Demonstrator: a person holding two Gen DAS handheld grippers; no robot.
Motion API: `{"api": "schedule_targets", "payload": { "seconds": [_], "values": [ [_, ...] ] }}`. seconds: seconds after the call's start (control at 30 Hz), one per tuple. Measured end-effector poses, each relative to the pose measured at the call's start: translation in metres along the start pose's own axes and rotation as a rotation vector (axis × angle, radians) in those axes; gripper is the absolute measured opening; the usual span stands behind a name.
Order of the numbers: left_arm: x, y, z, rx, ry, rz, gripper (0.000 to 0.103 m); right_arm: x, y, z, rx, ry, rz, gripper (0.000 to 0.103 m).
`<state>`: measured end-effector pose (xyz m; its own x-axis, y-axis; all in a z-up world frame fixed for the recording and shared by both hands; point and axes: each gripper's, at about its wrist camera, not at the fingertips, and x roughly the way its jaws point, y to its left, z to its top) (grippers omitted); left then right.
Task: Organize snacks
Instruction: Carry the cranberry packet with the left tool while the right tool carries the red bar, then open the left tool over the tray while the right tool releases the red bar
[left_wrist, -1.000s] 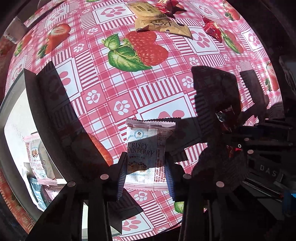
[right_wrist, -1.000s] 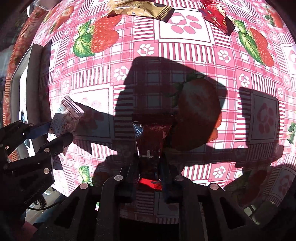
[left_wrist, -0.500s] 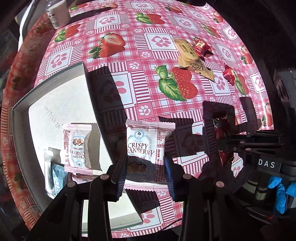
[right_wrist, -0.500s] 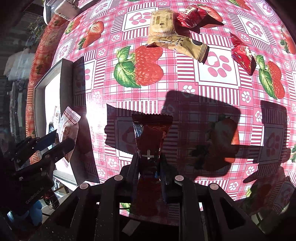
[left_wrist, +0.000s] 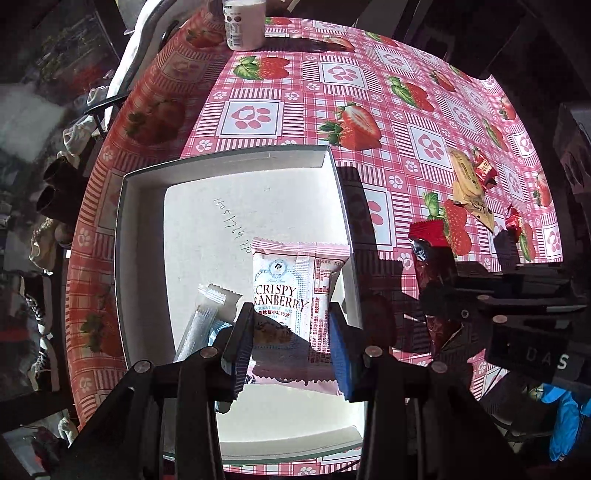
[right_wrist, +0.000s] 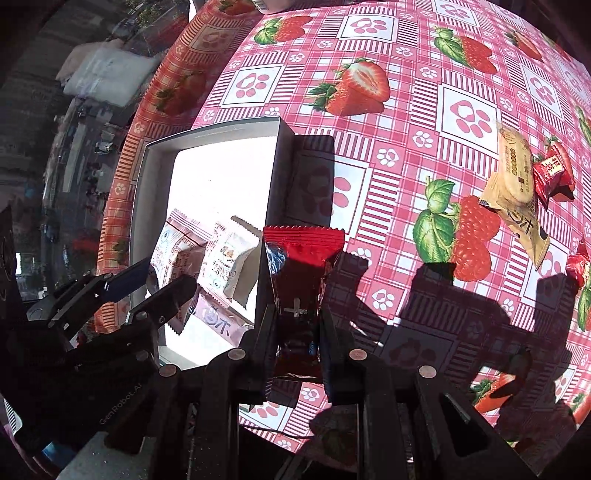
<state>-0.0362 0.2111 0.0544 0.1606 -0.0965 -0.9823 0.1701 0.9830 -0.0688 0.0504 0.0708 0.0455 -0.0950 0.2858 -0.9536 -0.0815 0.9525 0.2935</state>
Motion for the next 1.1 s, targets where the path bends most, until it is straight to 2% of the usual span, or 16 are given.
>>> {"api": "schedule_targets", "payload": {
  "seconds": [0.3, 0.7, 0.73, 0.8, 0.83, 0.87, 0.9, 0.93, 0.97, 1.1],
  "values": [
    [0.011, 0.046, -0.01, -0.084, 0.037, 0.042, 0.042, 0.016, 0.061, 0.022, -0.113, 0.016, 0.013, 0.022],
    [0.027, 0.061, -0.021, -0.094, 0.108, 0.056, 0.043, 0.039, 0.088, 0.036, -0.118, 0.057, -0.007, 0.022],
    [0.029, 0.062, -0.021, -0.095, 0.118, 0.055, 0.046, 0.041, 0.088, 0.037, -0.116, 0.062, -0.006, 0.022],
    [0.031, 0.062, -0.022, -0.101, 0.132, 0.06, 0.066, 0.043, 0.087, 0.037, -0.111, 0.075, -0.001, 0.022],
    [0.031, 0.061, -0.022, -0.106, 0.134, 0.058, 0.071, 0.043, 0.086, 0.037, -0.106, 0.078, -0.002, 0.022],
    [0.03, 0.061, -0.022, -0.11, 0.134, 0.055, 0.076, 0.045, 0.085, 0.038, -0.1, 0.082, -0.004, 0.031],
    [0.03, 0.06, -0.023, -0.113, 0.135, 0.049, 0.077, 0.046, 0.083, 0.038, -0.091, 0.084, -0.008, 0.042],
    [0.03, 0.059, -0.023, -0.112, 0.139, 0.044, 0.078, 0.046, 0.08, 0.037, -0.082, 0.083, -0.014, 0.074],
    [0.03, 0.057, -0.023, -0.107, 0.144, 0.042, 0.078, 0.042, 0.074, 0.035, -0.068, 0.073, -0.021, 0.09],
    [0.029, 0.04, -0.02, -0.074, 0.152, 0.041, 0.079, 0.04, 0.05, 0.029, -0.017, 0.075, -0.051, 0.091]
  ]
}}
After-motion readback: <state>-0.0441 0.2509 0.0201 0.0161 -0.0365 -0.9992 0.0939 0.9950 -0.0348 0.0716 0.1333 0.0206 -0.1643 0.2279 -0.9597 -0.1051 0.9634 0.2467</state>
